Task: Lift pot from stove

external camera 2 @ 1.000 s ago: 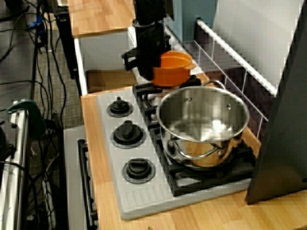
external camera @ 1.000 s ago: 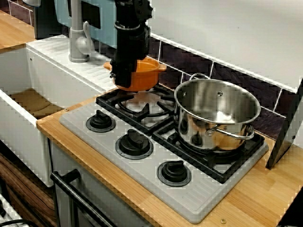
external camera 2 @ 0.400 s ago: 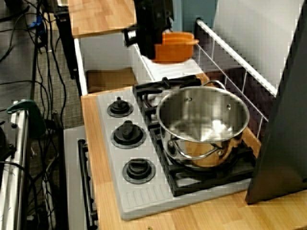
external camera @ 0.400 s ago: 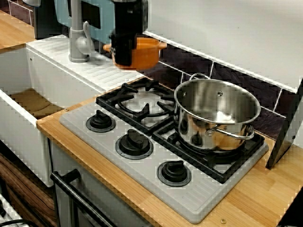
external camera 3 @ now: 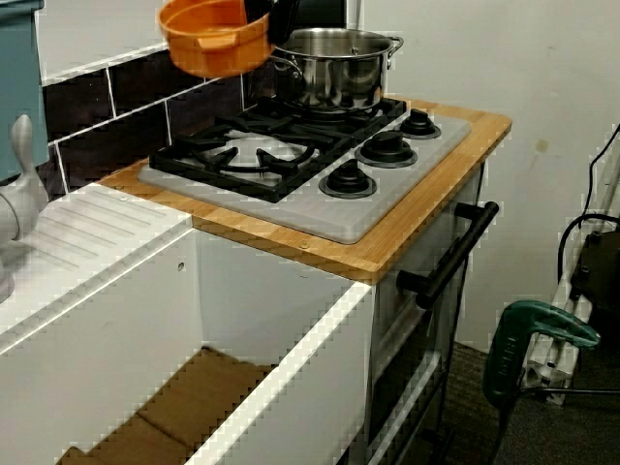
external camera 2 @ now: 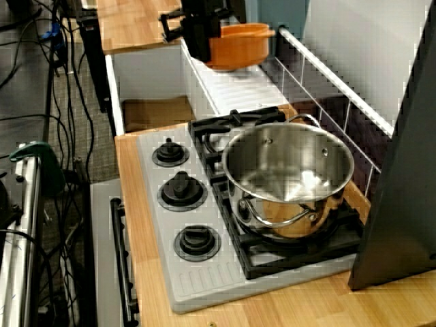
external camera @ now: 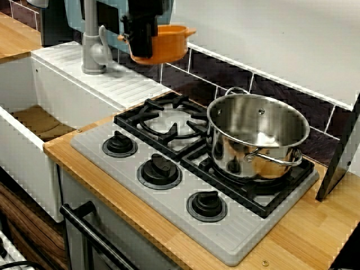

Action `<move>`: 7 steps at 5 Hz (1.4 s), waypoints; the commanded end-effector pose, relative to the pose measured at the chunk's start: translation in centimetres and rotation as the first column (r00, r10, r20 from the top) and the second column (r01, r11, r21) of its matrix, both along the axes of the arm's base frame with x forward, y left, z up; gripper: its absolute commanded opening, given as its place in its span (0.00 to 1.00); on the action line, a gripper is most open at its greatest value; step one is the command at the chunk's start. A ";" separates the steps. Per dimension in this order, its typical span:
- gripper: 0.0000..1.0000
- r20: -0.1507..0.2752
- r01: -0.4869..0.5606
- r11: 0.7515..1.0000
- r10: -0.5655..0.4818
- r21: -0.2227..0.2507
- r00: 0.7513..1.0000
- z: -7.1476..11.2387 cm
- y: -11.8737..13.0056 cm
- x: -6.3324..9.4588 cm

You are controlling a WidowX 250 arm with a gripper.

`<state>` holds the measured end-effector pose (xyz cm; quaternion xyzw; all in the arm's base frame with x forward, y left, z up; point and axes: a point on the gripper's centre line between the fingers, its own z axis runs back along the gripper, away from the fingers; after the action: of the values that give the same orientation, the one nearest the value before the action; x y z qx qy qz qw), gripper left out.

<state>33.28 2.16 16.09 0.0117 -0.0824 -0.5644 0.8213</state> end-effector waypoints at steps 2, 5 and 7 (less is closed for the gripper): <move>0.00 0.126 0.032 0.999 -0.029 -0.018 0.992 5.8 -0.1 -1.9; 0.00 0.153 0.053 0.997 -0.044 -0.055 0.987 8.7 -0.1 -3.3; 0.00 0.163 0.062 0.996 -0.052 -0.059 0.985 9.3 -0.2 -3.6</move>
<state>29.83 1.48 22.98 -0.0022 -0.1356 -0.5828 0.8013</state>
